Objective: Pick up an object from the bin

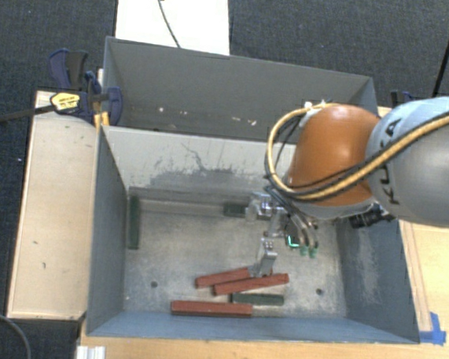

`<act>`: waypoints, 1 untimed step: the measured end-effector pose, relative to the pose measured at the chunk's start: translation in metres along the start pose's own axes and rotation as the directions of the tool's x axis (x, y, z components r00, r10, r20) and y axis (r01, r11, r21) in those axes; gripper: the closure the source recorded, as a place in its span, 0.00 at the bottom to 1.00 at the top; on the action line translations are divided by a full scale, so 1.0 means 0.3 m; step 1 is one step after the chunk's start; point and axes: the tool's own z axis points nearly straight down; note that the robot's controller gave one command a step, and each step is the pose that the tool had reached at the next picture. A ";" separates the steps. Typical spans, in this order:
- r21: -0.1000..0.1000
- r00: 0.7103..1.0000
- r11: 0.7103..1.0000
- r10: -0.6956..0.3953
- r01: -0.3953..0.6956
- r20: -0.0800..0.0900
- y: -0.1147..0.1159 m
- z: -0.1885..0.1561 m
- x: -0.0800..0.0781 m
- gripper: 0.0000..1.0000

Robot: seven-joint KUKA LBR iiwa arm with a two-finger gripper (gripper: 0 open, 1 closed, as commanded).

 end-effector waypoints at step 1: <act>0.001 0.997 0.997 0.072 -0.072 -0.002 -0.112 0.273 0.155 0.00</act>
Offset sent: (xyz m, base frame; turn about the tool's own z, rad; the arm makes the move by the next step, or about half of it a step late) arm -0.0438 -0.0327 -0.0784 0.0735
